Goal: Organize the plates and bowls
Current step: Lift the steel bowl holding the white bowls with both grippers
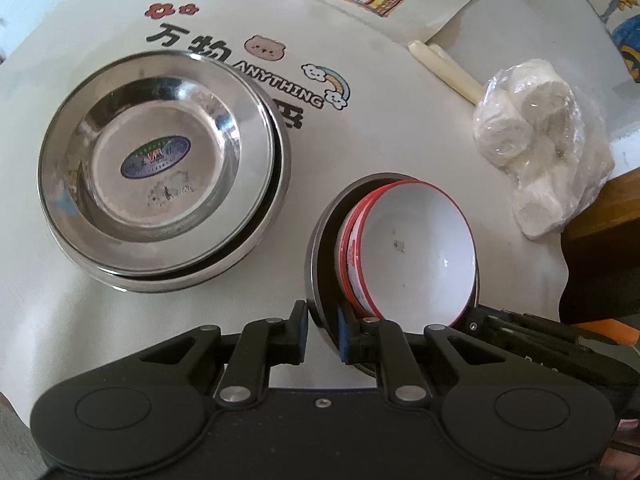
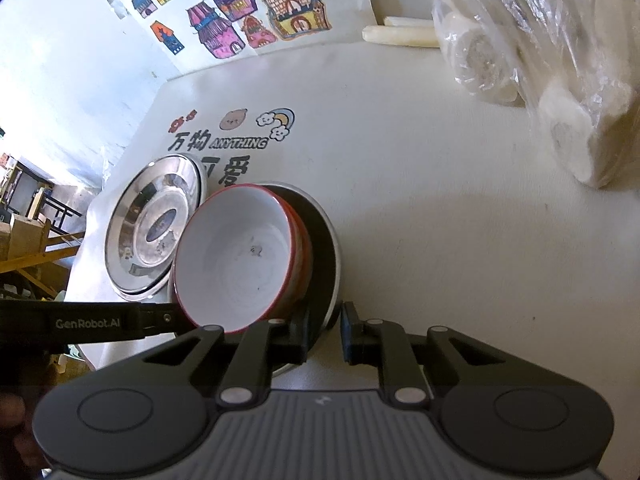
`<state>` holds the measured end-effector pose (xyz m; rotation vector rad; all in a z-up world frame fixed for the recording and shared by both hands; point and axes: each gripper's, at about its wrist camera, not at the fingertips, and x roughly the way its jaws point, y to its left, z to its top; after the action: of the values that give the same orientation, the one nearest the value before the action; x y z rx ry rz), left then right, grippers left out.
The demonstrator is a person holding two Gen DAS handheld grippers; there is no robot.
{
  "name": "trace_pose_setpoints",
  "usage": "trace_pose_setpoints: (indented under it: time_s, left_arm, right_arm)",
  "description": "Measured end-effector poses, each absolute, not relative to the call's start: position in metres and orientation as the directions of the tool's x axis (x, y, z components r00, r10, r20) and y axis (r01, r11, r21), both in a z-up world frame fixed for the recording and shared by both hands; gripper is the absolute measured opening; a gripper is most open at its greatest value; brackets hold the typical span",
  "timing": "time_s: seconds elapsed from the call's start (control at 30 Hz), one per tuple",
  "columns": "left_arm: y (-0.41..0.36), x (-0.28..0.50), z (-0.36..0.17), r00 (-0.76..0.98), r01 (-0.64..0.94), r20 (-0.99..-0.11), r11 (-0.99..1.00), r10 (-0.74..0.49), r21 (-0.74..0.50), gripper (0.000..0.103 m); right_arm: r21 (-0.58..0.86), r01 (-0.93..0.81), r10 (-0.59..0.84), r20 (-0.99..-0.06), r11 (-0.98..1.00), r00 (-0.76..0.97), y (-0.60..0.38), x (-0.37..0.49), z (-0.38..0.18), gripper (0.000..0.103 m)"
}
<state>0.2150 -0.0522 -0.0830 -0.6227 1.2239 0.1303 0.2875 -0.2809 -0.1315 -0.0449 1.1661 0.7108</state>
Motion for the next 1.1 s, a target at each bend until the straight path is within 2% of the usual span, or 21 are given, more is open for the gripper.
trace_pose_setpoints:
  time_s: [0.67,1.1]
  left_arm:
    - [-0.053,0.225,-0.058,0.412,-0.304,-0.872,0.863,-0.263,-0.404,0.015]
    - [-0.021,0.232,-0.046,0.424,-0.278,-0.869,0.877,-0.254,-0.392,0.015]
  right_arm:
    - [0.327,-0.505,0.508,-0.817,0.799,0.275,-0.294,0.279,-0.105,0.019]
    - [0.327,-0.511,0.523,-0.797,0.794,0.302,-0.263,0.276,-0.092,0.019]
